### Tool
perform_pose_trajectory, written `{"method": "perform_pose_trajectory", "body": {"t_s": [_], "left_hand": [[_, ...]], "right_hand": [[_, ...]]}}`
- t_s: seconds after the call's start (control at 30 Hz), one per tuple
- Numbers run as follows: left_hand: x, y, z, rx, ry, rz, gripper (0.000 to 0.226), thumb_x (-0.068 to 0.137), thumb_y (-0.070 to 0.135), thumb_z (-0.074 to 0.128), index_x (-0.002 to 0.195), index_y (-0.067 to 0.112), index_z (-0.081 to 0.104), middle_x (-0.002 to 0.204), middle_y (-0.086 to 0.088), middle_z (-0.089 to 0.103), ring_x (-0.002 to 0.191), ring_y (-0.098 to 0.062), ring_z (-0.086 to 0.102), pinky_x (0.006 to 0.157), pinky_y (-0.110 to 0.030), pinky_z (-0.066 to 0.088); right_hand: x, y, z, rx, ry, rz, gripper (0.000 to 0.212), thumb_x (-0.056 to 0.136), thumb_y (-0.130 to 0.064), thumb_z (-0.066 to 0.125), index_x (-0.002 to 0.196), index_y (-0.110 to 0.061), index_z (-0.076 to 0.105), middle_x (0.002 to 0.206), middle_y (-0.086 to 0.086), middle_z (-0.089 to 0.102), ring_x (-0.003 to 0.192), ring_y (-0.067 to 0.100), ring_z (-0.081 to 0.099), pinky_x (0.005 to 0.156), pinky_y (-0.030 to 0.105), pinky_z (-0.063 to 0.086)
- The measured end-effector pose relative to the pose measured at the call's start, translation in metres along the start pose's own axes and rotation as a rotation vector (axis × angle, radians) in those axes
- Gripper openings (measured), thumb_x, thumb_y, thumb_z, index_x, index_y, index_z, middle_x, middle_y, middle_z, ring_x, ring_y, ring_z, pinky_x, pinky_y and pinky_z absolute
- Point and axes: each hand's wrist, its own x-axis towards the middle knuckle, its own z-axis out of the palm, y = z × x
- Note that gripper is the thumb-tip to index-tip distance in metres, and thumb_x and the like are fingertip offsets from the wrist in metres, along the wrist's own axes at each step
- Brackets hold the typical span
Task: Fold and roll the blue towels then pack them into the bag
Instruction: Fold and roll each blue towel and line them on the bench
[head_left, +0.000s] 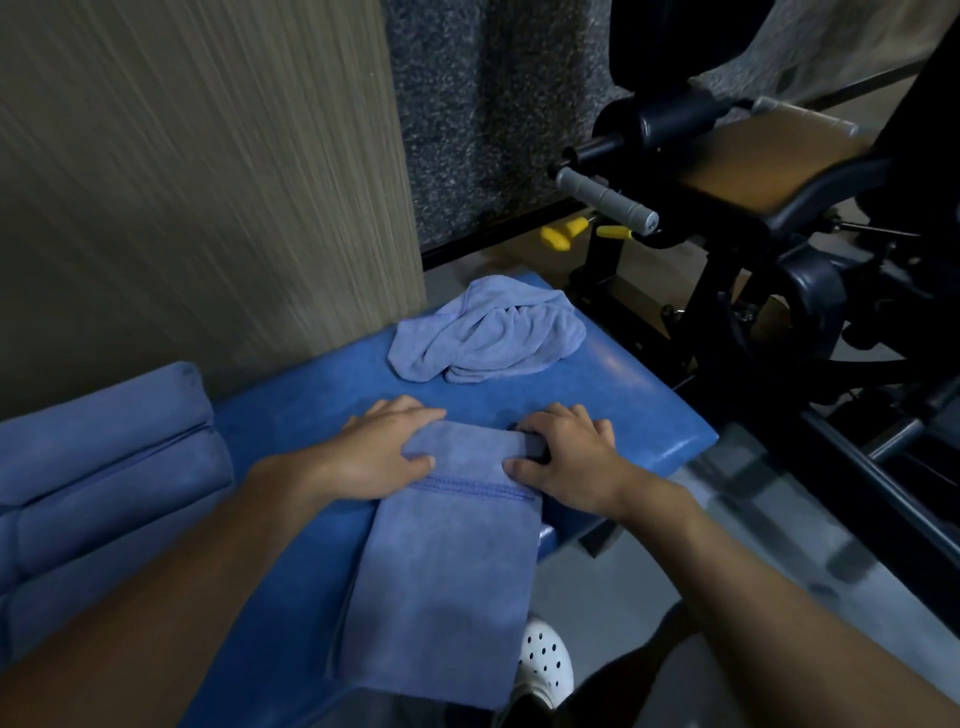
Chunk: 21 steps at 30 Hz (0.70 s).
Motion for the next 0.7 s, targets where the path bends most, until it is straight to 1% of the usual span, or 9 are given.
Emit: {"method": "perform_pose_trajectory", "body": {"t_s": [0.07, 0.13, 0.2, 0.27, 0.37, 0.47, 0.57, 0.63, 0.7], "left_hand": [[0.004, -0.002, -0.001, -0.011, -0.017, -0.021, 0.061, 0.09, 0.039, 0.061, 0.145, 0.026, 0.04, 0.137, 0.007, 0.039, 0.133, -0.016, 0.031, 0.114, -0.04, 0.026], [0.007, -0.004, -0.002, -0.096, 0.037, -0.021, 0.051, 0.079, 0.045, 0.059, 0.127, 0.028, 0.055, 0.118, 0.008, 0.047, 0.122, -0.017, 0.042, 0.109, -0.042, 0.034], [0.009, -0.003, -0.003, -0.225, 0.172, 0.019, 0.03, 0.078, 0.037, 0.063, 0.106, 0.028, 0.06, 0.103, 0.01, 0.048, 0.108, -0.016, 0.05, 0.101, -0.04, 0.041], [0.009, 0.0, -0.003, -0.275, 0.335, 0.051, 0.018, 0.086, 0.019, 0.066, 0.099, 0.026, 0.057, 0.102, 0.009, 0.051, 0.101, -0.015, 0.054, 0.093, -0.036, 0.045], [0.002, 0.007, -0.002, -0.192, 0.475, 0.096, 0.018, 0.088, 0.012, 0.061, 0.1, 0.023, 0.055, 0.096, 0.01, 0.059, 0.09, -0.015, 0.057, 0.081, -0.038, 0.048], [-0.01, 0.01, 0.004, -0.112, 0.519, 0.13, 0.023, 0.086, 0.009, 0.063, 0.104, 0.02, 0.054, 0.095, 0.008, 0.061, 0.086, -0.019, 0.058, 0.074, -0.035, 0.045], [-0.022, 0.01, 0.011, -0.087, 0.539, 0.154, 0.035, 0.088, 0.013, 0.065, 0.12, 0.017, 0.052, 0.111, 0.006, 0.061, 0.099, -0.017, 0.057, 0.08, -0.03, 0.041], [-0.029, 0.01, 0.015, -0.107, 0.528, 0.16, 0.046, 0.09, 0.016, 0.064, 0.133, 0.017, 0.048, 0.124, 0.003, 0.059, 0.112, -0.015, 0.053, 0.092, -0.034, 0.044], [-0.036, 0.01, 0.018, -0.092, 0.532, 0.171, 0.052, 0.09, 0.016, 0.063, 0.138, 0.016, 0.046, 0.129, 0.001, 0.056, 0.119, -0.016, 0.05, 0.097, -0.039, 0.044]], "right_hand": [[0.005, -0.001, -0.003, 0.044, 0.001, -0.015, 0.026, 0.083, -0.044, 0.064, 0.103, -0.031, 0.055, 0.101, -0.009, 0.05, 0.106, 0.015, 0.038, 0.092, 0.036, 0.025], [0.011, -0.002, -0.004, 0.103, 0.043, -0.017, 0.02, 0.082, -0.037, 0.064, 0.097, -0.029, 0.052, 0.093, -0.01, 0.054, 0.102, 0.015, 0.045, 0.091, 0.036, 0.027], [0.018, -0.004, -0.005, 0.134, 0.144, -0.026, 0.018, 0.083, -0.029, 0.063, 0.095, -0.028, 0.049, 0.091, -0.008, 0.058, 0.098, 0.016, 0.049, 0.086, 0.035, 0.026], [0.023, -0.006, -0.005, 0.141, 0.294, -0.059, 0.017, 0.082, -0.023, 0.062, 0.094, -0.028, 0.05, 0.093, -0.009, 0.058, 0.097, 0.015, 0.048, 0.082, 0.033, 0.024], [0.024, -0.007, -0.005, 0.112, 0.427, -0.101, 0.025, 0.077, -0.02, 0.066, 0.096, -0.027, 0.052, 0.098, -0.01, 0.054, 0.098, 0.013, 0.043, 0.081, 0.031, 0.022], [0.018, -0.007, -0.004, 0.076, 0.424, -0.138, 0.03, 0.074, -0.019, 0.068, 0.096, -0.027, 0.049, 0.097, -0.011, 0.052, 0.098, 0.013, 0.043, 0.081, 0.03, 0.022], [0.008, -0.008, -0.004, 0.057, 0.411, -0.166, 0.041, 0.073, -0.023, 0.07, 0.108, -0.027, 0.049, 0.108, -0.012, 0.052, 0.103, 0.013, 0.043, 0.082, 0.029, 0.02], [0.0, -0.008, -0.003, 0.036, 0.412, -0.177, 0.046, 0.073, -0.027, 0.071, 0.114, -0.027, 0.051, 0.11, -0.012, 0.05, 0.104, 0.013, 0.041, 0.081, 0.029, 0.018], [-0.01, -0.009, -0.002, 0.026, 0.415, -0.202, 0.042, 0.072, -0.03, 0.072, 0.111, -0.028, 0.055, 0.105, -0.016, 0.044, 0.101, 0.009, 0.037, 0.081, 0.028, 0.017]]}}
